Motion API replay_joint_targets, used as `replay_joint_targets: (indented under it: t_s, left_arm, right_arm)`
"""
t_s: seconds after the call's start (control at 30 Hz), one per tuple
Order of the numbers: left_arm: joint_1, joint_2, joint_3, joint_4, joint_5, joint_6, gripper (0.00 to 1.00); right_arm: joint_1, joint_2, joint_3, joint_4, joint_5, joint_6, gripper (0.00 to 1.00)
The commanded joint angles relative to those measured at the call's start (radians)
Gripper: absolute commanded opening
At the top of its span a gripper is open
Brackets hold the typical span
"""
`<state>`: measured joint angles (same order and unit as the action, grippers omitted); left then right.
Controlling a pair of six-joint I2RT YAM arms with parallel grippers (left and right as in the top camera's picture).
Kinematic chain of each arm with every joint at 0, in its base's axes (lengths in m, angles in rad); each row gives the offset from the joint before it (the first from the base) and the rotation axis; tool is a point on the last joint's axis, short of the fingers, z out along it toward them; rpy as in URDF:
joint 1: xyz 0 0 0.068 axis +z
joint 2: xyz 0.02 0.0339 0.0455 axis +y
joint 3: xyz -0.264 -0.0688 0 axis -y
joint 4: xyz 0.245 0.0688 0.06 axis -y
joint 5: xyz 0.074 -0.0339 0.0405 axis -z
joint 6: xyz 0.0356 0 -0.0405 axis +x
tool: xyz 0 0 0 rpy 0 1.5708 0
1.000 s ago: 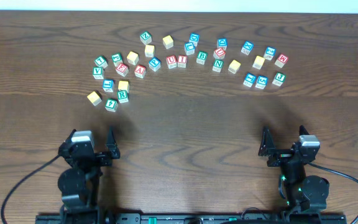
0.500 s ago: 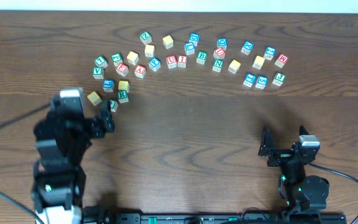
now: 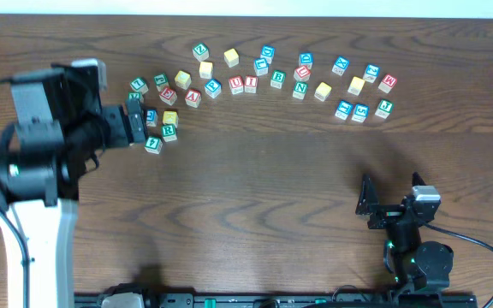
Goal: Spell out NEURIPS
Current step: 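Raise the left gripper and move it over the left block cluster, then move the right gripper over the green N block near the top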
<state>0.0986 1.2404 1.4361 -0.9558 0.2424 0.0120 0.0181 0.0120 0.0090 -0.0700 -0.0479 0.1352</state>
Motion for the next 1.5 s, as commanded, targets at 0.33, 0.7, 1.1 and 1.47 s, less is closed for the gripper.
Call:
replay_joint_targets:
  t_s: [0.33, 0.7, 1.1, 1.47]
  left_arm:
    - [-0.187, 0.188, 0.142, 0.031, 0.016, 0.021, 0.98]
    - [-0.242, 0.237, 0.140, 0.025, 0.020, 0.010, 0.98]
    - [-0.242, 0.237, 0.140, 0.027, 0.019, 0.010, 0.98]
    - [-0.242, 0.236, 0.141, 0.038, -0.007, 0.010, 0.98]
  right_arm:
    - [0.002, -0.006, -0.004, -0.001, 0.014, -0.013, 0.99]
    - [0.002, -0.006, -0.003, 0.006, 0.144, -0.125, 0.99]
    - [0.002, 0.027, 0.054, 0.082, -0.001, 0.003, 0.99]
    - [0.002, 0.597, 0.566, -0.085, -0.042, -0.040, 0.99]
